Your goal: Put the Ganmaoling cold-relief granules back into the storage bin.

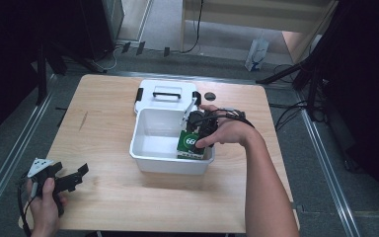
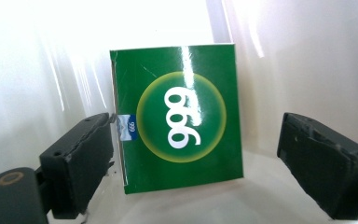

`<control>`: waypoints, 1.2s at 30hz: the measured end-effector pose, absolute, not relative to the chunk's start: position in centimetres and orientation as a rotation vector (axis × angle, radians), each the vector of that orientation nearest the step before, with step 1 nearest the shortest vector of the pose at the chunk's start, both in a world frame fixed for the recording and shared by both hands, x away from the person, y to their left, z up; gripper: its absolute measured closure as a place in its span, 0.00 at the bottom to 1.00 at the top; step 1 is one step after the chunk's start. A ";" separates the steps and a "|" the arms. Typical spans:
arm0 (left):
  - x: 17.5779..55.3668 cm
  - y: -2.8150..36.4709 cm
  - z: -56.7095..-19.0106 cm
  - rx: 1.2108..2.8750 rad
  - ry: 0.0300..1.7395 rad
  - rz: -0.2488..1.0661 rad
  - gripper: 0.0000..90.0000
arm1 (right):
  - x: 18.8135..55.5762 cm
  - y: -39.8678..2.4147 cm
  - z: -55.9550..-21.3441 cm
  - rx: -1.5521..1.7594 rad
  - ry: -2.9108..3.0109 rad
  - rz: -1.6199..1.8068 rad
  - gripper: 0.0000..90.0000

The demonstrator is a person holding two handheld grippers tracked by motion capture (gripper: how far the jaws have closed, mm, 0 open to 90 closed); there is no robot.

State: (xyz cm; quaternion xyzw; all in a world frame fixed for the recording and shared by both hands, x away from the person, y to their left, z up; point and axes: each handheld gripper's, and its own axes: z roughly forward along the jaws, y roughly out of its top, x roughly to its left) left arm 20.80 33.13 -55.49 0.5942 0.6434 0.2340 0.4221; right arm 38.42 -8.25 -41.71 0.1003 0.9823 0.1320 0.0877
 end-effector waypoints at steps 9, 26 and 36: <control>20.8 33.1 -55.5 1.487 1.612 0.586 0.01 | 38.0 -9.1 -38.8 0.480 2.887 0.476 0.01; 20.8 33.1 -55.5 1.488 1.613 0.590 0.01 | 39.0 -15.7 -35.0 1.140 2.601 0.612 0.00; 20.8 33.1 -55.5 1.488 1.612 0.591 0.01 | 38.8 -20.6 -36.3 1.362 2.475 0.596 0.00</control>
